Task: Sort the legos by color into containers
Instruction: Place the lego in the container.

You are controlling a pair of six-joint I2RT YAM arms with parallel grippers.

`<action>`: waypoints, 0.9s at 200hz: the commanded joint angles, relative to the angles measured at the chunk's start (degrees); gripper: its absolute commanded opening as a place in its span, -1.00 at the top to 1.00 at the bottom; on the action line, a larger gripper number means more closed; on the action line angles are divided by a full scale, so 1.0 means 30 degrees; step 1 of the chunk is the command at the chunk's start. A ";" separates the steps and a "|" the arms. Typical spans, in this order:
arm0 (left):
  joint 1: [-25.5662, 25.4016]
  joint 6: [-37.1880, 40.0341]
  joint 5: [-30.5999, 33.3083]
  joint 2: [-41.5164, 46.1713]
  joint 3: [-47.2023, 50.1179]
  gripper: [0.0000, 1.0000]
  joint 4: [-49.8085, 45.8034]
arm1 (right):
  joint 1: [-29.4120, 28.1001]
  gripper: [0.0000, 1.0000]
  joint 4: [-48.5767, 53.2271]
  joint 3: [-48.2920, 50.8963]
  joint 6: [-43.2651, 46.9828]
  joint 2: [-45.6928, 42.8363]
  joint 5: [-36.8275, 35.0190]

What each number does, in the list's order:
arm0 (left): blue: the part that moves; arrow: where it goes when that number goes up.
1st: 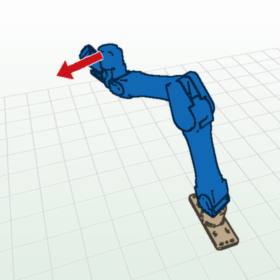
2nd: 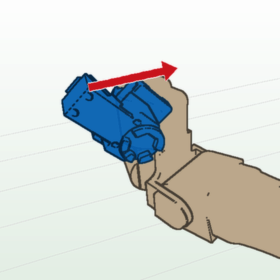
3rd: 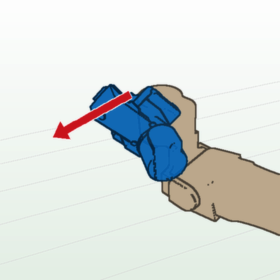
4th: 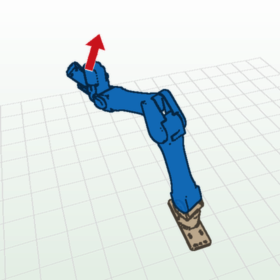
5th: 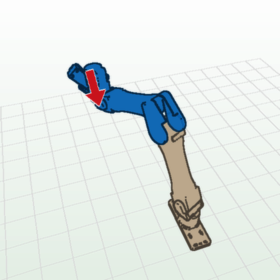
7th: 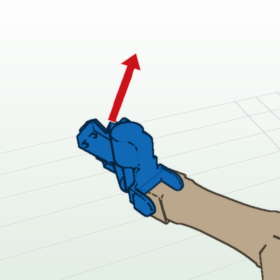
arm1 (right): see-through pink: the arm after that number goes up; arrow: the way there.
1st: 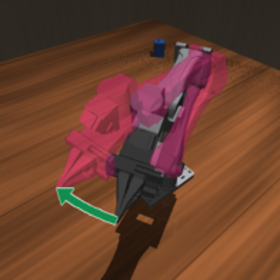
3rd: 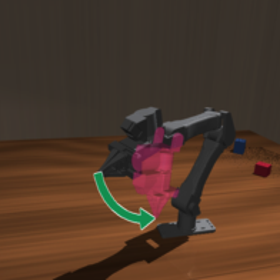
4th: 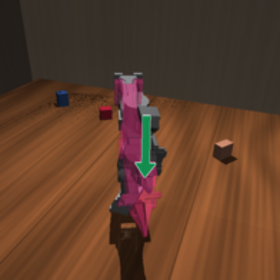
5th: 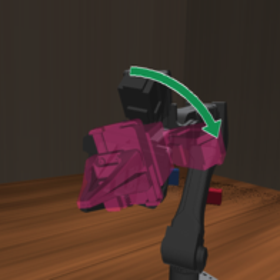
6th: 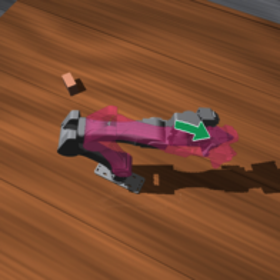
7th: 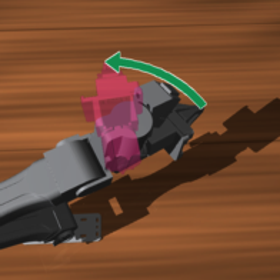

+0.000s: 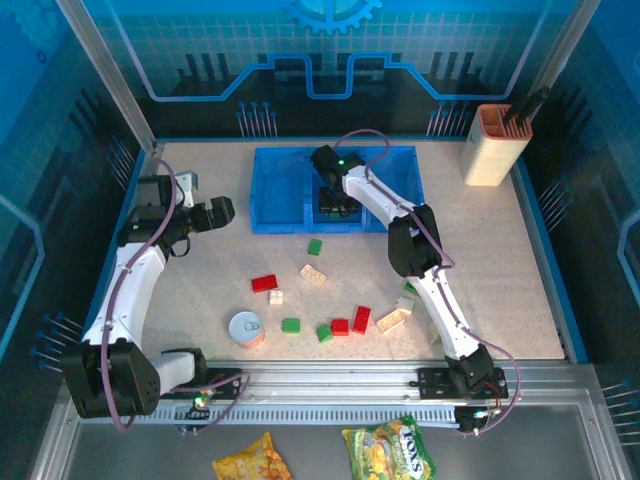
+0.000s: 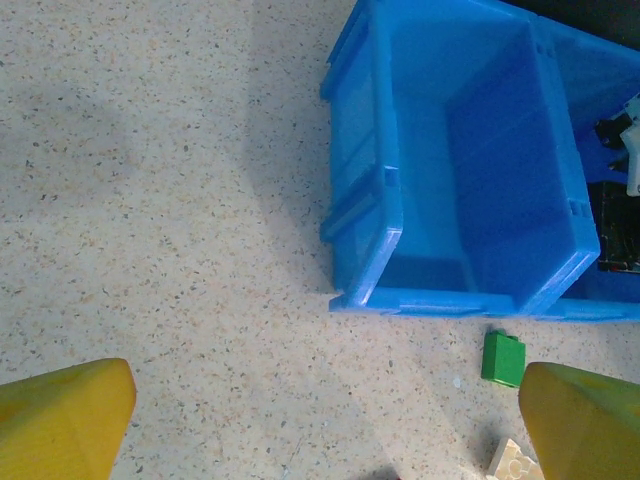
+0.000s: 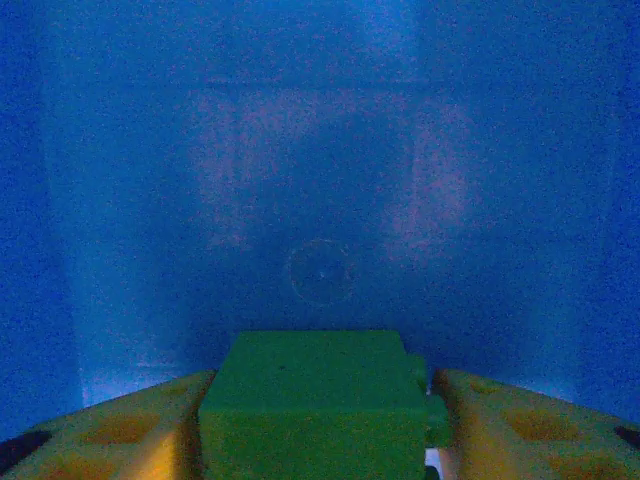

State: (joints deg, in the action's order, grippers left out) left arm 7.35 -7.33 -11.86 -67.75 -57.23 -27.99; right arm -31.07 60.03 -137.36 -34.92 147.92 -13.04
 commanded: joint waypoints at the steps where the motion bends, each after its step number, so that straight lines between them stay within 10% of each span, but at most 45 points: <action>1: 0.0199 0.0229 -0.0266 0.0535 0.0269 -0.98 -0.0046 | 0.0082 -0.18 0.0585 -0.0574 -0.0082 -0.0768 -0.0075; 180: 0.0195 0.0254 -0.0250 0.0382 0.0196 -0.98 -0.0103 | -0.1115 -0.14 0.1759 0.2721 0.6156 -0.5763 0.0446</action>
State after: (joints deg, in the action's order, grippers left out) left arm 7.35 -7.33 -11.86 -67.05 -57.14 -27.99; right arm -33.12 63.37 -132.64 -22.70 135.61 -12.88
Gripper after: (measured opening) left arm 0.992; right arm 0.573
